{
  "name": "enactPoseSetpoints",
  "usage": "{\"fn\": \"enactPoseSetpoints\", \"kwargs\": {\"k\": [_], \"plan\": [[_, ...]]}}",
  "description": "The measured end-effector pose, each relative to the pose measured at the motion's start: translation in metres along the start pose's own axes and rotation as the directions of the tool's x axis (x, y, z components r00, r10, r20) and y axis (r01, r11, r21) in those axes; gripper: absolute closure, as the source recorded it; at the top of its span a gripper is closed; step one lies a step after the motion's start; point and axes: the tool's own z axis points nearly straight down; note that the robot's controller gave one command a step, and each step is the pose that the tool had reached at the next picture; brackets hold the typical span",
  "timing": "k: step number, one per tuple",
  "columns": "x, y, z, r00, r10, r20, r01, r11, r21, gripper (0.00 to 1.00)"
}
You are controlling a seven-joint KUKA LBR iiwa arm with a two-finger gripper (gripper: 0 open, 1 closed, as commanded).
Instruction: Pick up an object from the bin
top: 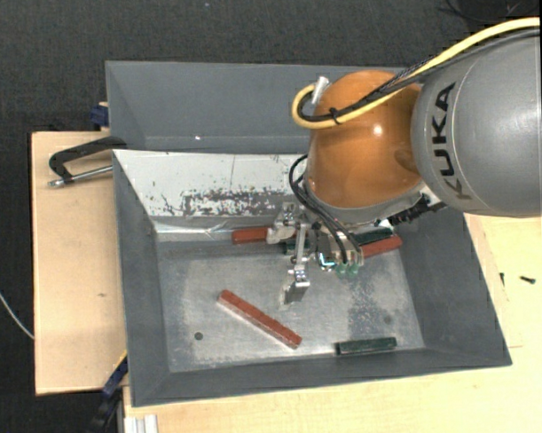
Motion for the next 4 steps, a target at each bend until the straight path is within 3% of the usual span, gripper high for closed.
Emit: {"fn": "enactPoseSetpoints", "kwargs": {"k": [1,2,3,4], "plan": [[-0.002,-0.001,-0.004,1.0,0.002,0.009,-0.002,1.0,-0.001,0.0],[0.003,0.003,0.042,0.997,-0.07,0.013,0.07,0.998,-0.001,0.0],[0.018,-0.006,0.097,1.0,-0.015,0.01,0.015,1.0,-0.002,0.0],[-0.017,0.013,0.145,0.999,0.044,0.006,-0.044,0.999,-0.005,1.0]]}}
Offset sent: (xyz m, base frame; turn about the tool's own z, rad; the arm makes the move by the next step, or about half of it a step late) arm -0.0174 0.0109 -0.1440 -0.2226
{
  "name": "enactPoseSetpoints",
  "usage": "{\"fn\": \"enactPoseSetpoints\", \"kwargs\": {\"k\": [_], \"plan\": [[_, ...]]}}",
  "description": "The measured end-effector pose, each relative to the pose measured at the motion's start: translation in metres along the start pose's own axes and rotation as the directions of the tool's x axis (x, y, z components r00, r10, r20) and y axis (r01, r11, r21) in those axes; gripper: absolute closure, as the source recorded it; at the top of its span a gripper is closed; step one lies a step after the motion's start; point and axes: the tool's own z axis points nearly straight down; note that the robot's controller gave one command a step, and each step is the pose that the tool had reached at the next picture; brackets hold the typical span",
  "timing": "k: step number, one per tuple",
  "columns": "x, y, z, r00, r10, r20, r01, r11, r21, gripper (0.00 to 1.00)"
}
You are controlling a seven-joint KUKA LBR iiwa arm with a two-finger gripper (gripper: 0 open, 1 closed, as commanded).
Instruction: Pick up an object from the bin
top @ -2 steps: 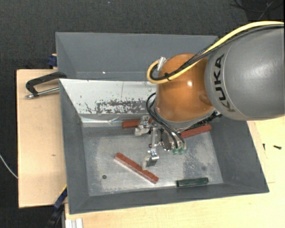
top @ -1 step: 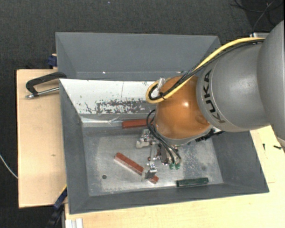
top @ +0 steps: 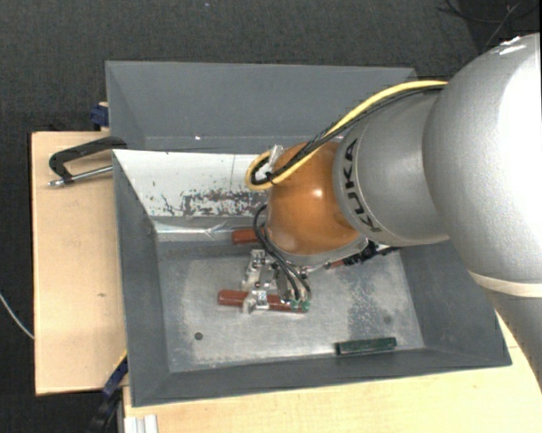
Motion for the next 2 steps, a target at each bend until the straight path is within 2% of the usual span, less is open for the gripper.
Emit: {"fn": "enactPoseSetpoints", "kwargs": {"k": [1,2], "plan": [[0.0,0.0,0.0,1.0,0.0,0.0,0.0,1.0,0.0,1.0],[-0.002,-0.008,-0.2,0.998,-0.068,0.005,0.068,0.998,0.004,1.0]]}}
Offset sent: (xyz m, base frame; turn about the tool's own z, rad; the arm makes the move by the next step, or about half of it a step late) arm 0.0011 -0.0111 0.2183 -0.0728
